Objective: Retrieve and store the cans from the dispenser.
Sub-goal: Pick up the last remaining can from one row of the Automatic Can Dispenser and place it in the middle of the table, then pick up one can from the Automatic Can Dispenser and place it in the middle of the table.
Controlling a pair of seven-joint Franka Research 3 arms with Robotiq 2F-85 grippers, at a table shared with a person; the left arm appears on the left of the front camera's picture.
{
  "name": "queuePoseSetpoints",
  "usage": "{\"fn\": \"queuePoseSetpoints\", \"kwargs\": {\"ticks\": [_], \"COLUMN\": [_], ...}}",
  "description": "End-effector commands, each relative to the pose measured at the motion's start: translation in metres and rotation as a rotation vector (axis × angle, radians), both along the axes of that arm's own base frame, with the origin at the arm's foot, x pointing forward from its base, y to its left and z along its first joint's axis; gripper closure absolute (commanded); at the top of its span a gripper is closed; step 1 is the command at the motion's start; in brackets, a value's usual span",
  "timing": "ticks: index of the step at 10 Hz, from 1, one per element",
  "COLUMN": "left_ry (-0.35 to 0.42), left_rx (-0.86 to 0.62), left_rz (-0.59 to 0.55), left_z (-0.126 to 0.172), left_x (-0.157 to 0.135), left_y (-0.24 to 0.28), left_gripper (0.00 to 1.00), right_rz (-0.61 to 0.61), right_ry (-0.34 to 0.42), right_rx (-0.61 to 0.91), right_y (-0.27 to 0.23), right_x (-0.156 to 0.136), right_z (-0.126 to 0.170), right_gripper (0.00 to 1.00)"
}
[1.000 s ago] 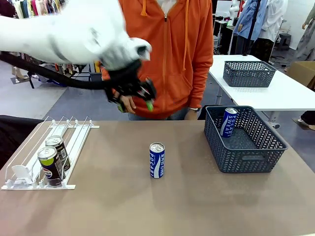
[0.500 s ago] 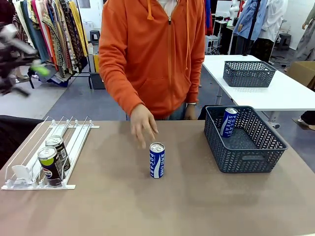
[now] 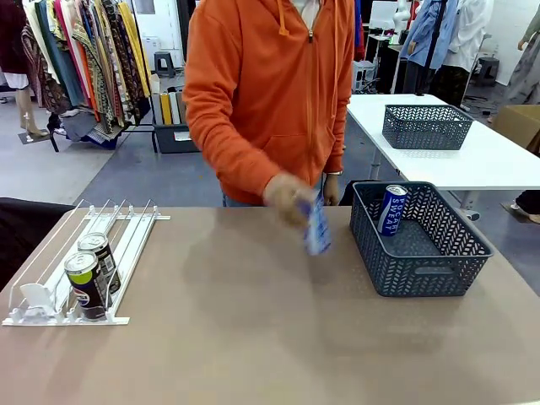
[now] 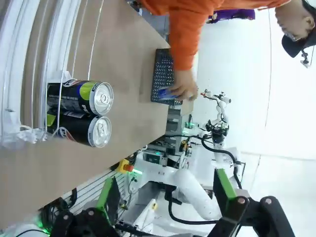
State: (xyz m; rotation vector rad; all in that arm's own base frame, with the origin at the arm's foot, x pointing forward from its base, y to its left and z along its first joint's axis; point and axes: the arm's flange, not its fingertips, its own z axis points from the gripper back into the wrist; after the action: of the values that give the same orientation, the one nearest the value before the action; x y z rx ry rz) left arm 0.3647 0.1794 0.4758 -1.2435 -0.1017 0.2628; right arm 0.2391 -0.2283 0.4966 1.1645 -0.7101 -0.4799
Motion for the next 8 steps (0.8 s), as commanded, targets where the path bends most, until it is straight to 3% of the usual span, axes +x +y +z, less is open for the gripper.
{"fn": "queuePoseSetpoints", "kwargs": {"ticks": [1,8], "left_ry": [-0.017,-0.017], "left_rx": [0.028,0.028], "left_rz": [0.007,0.007], "left_z": [0.0119,0.0119], "left_x": [-0.0087,-0.0087], "left_y": [0.0043,0.0043], "left_gripper": [0.00,0.00], "right_rz": [-0.001,-0.001], "right_ry": [-0.041,-0.041], "right_rx": [0.006,0.006], "right_y": [0.0005,0.0005], "right_x": [0.0032,0.0032], "right_z": [0.0012,0.0012], "right_gripper": [0.00,0.00]}}
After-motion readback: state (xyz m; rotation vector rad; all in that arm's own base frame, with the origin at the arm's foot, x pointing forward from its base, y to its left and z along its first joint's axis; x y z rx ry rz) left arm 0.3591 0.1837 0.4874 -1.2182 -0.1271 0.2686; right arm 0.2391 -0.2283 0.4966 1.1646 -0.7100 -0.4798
